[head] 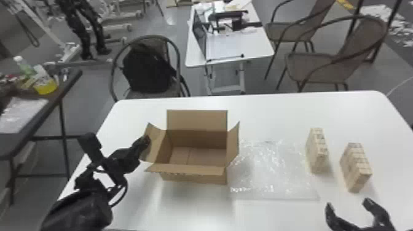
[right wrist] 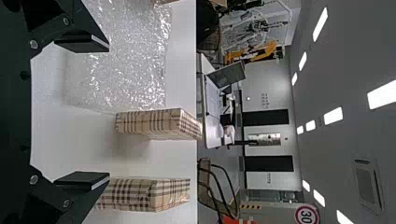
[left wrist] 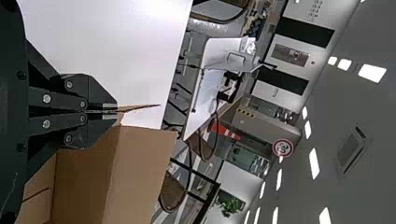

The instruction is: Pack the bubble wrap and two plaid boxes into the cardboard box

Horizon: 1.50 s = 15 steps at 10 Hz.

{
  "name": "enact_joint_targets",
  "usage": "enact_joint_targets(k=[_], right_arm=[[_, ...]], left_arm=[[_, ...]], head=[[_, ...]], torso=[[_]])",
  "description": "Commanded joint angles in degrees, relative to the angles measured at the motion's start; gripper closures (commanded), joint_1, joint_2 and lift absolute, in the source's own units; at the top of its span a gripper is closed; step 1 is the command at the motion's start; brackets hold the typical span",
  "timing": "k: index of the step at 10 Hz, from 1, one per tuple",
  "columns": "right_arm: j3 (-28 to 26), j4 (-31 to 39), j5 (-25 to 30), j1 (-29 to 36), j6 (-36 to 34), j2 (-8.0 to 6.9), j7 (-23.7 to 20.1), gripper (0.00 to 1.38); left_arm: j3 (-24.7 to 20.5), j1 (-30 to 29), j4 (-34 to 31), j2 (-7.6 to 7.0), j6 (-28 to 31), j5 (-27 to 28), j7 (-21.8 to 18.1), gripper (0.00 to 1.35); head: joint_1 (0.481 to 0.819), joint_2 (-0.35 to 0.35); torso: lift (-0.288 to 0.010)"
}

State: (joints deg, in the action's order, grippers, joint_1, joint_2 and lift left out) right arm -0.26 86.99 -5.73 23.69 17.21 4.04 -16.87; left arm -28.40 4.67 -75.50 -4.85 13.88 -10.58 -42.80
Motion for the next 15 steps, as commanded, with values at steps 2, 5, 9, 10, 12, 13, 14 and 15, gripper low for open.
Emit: enact_joint_targets(k=[2, 5, 9, 10, 12, 13, 14, 15], right_arm=[[0.1, 1.1, 0.1, -0.1, -0.4, -0.09, 0.0, 0.3], [3.2, 13.0, 3.3, -1.8, -20.3, 0.35, 0.2, 0.3], [12.1, 15.8, -1.5, -11.4, -39.7, 6.07, 0.1, 0.3], [13.1, 15.1, -1.5, -13.1, -41.6, 5.71, 0.2, 0.3], [13.6, 10.7, -3.8, -17.5, -45.8, 3.96, 0.1, 0.3], [14.2, 8.6, -3.6, -19.9, -47.7, 2.9, 0.2, 0.3], [14.4, 6.6, -3.8, -22.6, -51.6, 1.41, 0.2, 0.3], [14.6, 4.0, -3.7, -25.5, -54.8, -0.44, 0.2, 0.3]], left_arm=[[0.7, 0.0, 0.0, 0.11, -0.2, -0.6, 0.0, 1.22], [1.0, -0.1, -0.1, 0.37, -0.5, -1.3, 0.0, 1.22], [0.5, 0.3, -0.8, 0.02, -0.7, 0.8, -0.1, 1.22], [-0.1, 0.3, -0.9, -0.24, -0.7, 0.9, -0.1, 1.22], [-1.9, -0.1, -1.5, -0.51, -0.3, 1.5, -0.2, 1.22], [-2.5, -0.2, -1.8, -0.59, -0.2, 1.6, -0.2, 1.22], [-2.5, -0.2, -1.8, -0.59, -0.2, 1.7, -0.2, 1.22], [-2.5, -0.2, -1.9, -0.59, -0.2, 1.7, -0.2, 1.22]], head=[[0.695, 0.194], [0.695, 0.202], [0.695, 0.258], [0.695, 0.275], [0.695, 0.301], [0.695, 0.317], [0.695, 0.334], [0.695, 0.341]], torso=[[-0.05], [-0.05], [-0.05], [-0.05], [-0.05], [-0.05], [-0.05], [-0.05]])
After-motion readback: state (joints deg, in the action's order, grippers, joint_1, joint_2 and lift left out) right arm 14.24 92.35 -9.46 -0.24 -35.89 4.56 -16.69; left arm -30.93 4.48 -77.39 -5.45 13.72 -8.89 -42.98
